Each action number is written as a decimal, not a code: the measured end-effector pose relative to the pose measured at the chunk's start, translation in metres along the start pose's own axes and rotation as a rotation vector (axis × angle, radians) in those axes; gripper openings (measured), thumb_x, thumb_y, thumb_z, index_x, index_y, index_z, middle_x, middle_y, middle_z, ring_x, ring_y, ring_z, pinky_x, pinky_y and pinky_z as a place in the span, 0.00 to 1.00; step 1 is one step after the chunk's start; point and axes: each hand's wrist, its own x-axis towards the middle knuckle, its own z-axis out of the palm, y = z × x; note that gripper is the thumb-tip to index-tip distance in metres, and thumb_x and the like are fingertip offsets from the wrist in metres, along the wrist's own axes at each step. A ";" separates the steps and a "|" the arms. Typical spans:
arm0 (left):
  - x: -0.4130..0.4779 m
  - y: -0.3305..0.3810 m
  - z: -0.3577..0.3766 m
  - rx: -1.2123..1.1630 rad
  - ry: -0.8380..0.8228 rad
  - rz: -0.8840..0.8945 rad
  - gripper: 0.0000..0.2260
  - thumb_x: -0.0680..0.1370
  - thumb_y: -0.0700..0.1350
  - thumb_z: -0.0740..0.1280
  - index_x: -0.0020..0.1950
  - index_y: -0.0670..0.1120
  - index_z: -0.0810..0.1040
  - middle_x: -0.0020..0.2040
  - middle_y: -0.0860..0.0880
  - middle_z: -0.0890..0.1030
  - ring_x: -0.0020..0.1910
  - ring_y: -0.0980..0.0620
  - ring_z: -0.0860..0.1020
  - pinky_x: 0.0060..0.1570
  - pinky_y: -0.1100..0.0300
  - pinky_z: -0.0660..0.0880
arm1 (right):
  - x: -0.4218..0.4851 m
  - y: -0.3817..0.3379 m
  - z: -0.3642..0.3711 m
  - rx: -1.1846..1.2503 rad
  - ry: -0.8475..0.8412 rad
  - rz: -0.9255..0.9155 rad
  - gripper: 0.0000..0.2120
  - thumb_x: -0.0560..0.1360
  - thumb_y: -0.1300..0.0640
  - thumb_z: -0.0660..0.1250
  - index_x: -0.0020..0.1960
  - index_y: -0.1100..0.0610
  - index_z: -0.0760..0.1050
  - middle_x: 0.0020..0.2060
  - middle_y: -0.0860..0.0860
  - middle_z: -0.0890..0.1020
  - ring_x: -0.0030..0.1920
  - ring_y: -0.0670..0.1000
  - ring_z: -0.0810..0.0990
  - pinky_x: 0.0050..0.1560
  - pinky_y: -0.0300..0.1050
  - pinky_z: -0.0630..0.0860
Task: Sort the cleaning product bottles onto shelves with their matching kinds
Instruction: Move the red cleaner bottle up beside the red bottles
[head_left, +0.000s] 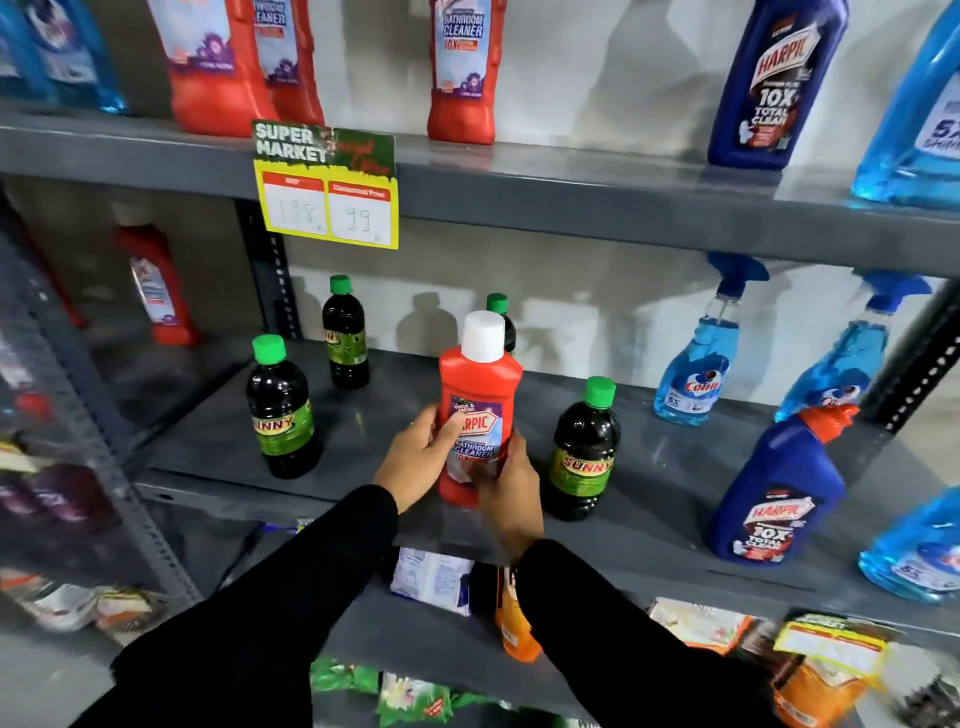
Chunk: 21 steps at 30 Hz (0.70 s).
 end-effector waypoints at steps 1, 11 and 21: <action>-0.008 0.002 0.001 0.023 0.042 0.029 0.14 0.79 0.51 0.58 0.62 0.48 0.70 0.54 0.51 0.77 0.54 0.52 0.77 0.53 0.62 0.68 | -0.008 -0.001 -0.003 0.011 0.004 -0.015 0.24 0.71 0.64 0.68 0.65 0.61 0.65 0.58 0.58 0.79 0.57 0.58 0.78 0.55 0.44 0.74; -0.076 0.087 -0.014 -0.037 0.431 0.572 0.26 0.76 0.62 0.53 0.71 0.54 0.60 0.63 0.49 0.74 0.63 0.52 0.73 0.63 0.53 0.71 | -0.059 -0.109 -0.048 0.169 0.115 -0.449 0.30 0.73 0.55 0.67 0.71 0.55 0.59 0.61 0.48 0.76 0.60 0.46 0.76 0.61 0.49 0.75; -0.044 0.267 -0.097 -0.063 0.377 0.805 0.15 0.79 0.51 0.58 0.64 0.50 0.71 0.54 0.54 0.80 0.50 0.65 0.78 0.52 0.67 0.75 | -0.001 -0.276 -0.096 0.234 0.382 -0.754 0.30 0.71 0.49 0.68 0.70 0.54 0.63 0.56 0.49 0.82 0.51 0.46 0.81 0.56 0.45 0.78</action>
